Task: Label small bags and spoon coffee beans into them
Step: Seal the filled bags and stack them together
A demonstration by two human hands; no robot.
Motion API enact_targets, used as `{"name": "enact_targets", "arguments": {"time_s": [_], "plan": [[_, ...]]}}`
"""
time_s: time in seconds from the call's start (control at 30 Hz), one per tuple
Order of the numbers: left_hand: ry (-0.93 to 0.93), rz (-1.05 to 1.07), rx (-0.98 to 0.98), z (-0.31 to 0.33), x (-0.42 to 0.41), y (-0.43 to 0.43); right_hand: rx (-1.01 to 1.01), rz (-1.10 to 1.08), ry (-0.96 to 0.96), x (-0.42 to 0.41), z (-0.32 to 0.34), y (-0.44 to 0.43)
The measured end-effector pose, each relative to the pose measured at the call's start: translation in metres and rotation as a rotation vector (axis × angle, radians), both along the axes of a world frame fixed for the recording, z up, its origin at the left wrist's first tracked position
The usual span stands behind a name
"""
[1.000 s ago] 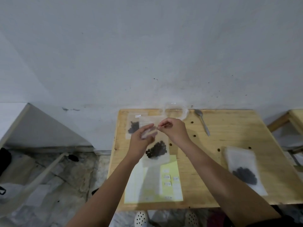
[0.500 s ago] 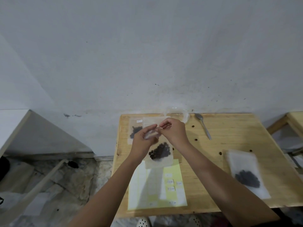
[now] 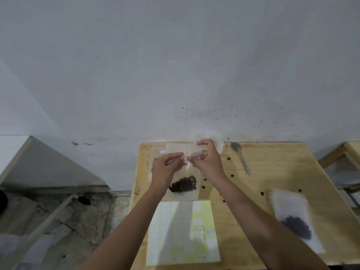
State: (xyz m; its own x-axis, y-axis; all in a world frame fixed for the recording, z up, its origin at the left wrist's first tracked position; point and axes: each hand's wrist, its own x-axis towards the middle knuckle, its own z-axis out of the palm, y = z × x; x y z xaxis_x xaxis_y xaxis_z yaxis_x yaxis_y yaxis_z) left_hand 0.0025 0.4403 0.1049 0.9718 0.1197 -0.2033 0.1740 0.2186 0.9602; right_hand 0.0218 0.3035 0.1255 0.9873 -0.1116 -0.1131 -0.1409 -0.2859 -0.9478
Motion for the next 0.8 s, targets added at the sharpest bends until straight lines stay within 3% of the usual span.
{"name": "enact_targets", "arguments": {"time_s": [0.17, 0.3, 0.47, 0.63, 0.8], "plan": [[0.007, 0.104, 0.087, -0.003, 0.031, 0.007, 0.03, 0.099, -0.06, 0.019, -0.017, 0.006], [0.029, 0.121, 0.069, -0.013, 0.062, 0.03, 0.063, 0.238, 0.086, 0.031, -0.043, 0.012], [0.104, 0.09, 0.366, -0.049, 0.087, 0.049, 0.076, 0.184, 0.239, 0.051, -0.077, 0.021], [0.237, 0.044, 0.54, -0.085, 0.083, 0.049, -0.076, 0.217, 0.26, 0.058, -0.105, 0.031], [0.249, -0.006, 0.64, -0.096, 0.081, 0.049, -0.274, 0.329, 0.198, 0.055, -0.114, 0.037]]}}
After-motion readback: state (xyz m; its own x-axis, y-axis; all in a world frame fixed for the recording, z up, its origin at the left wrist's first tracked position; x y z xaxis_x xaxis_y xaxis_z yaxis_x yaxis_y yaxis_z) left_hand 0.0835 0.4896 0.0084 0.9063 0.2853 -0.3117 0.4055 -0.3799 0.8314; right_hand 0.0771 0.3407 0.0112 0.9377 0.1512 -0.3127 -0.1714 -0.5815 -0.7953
